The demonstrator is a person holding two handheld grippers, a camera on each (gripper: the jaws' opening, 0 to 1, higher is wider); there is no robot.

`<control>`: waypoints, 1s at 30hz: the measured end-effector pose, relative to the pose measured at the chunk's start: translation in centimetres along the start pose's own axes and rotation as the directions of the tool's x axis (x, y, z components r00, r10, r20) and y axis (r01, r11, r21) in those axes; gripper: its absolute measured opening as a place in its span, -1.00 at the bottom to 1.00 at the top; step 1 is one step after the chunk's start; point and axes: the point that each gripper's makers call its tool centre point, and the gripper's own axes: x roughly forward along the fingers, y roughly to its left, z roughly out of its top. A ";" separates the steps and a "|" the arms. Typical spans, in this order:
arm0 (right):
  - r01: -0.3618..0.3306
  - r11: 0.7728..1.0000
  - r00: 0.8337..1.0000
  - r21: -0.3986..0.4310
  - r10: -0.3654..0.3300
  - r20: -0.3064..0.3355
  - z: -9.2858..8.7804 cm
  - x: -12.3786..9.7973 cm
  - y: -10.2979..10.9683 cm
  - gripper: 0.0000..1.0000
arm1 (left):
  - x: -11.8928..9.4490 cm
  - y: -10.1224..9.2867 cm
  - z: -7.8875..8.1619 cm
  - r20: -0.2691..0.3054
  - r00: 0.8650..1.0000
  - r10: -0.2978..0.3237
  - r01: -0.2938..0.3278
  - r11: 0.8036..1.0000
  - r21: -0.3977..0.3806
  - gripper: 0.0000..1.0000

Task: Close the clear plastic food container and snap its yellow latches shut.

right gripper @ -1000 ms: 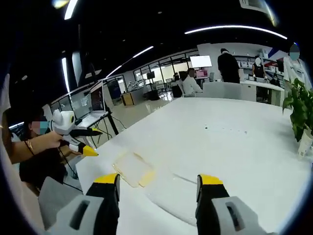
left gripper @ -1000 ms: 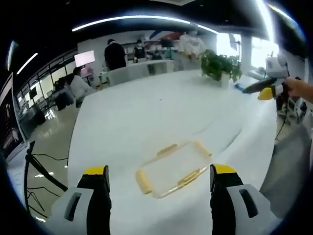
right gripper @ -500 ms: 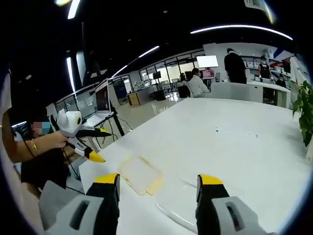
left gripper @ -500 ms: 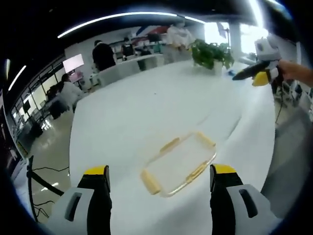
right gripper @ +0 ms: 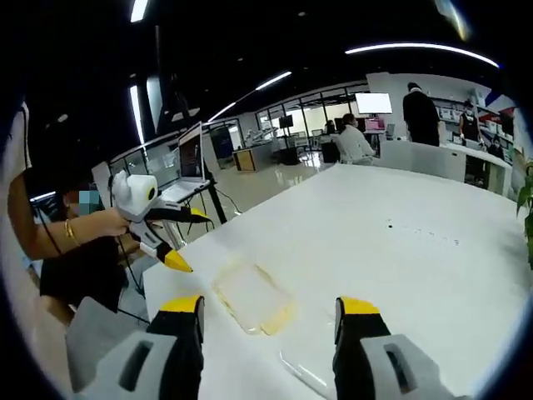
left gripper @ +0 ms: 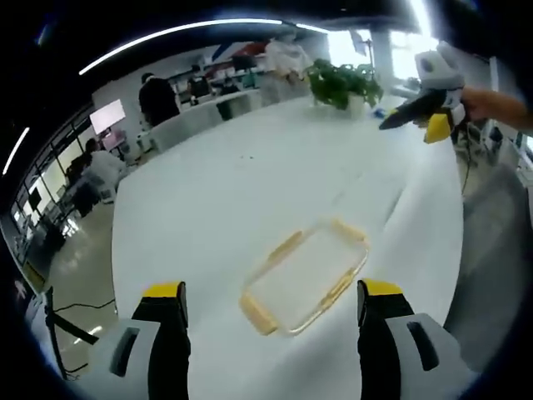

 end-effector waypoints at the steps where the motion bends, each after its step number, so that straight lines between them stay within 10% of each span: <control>1: -0.004 1.000 1.000 -0.004 0.004 0.000 0.1 0.1 0.1 0.25 | 0.1 0.0 0.0 -0.002 1.000 -0.001 0.001 1.000 0.007 0.64; 30: -0.144 0.952 0.968 -0.270 0.078 -0.240 -1.5 5.7 1.8 0.23 | 2.4 1.0 -1.6 -0.132 0.986 -0.103 0.136 0.954 0.266 0.55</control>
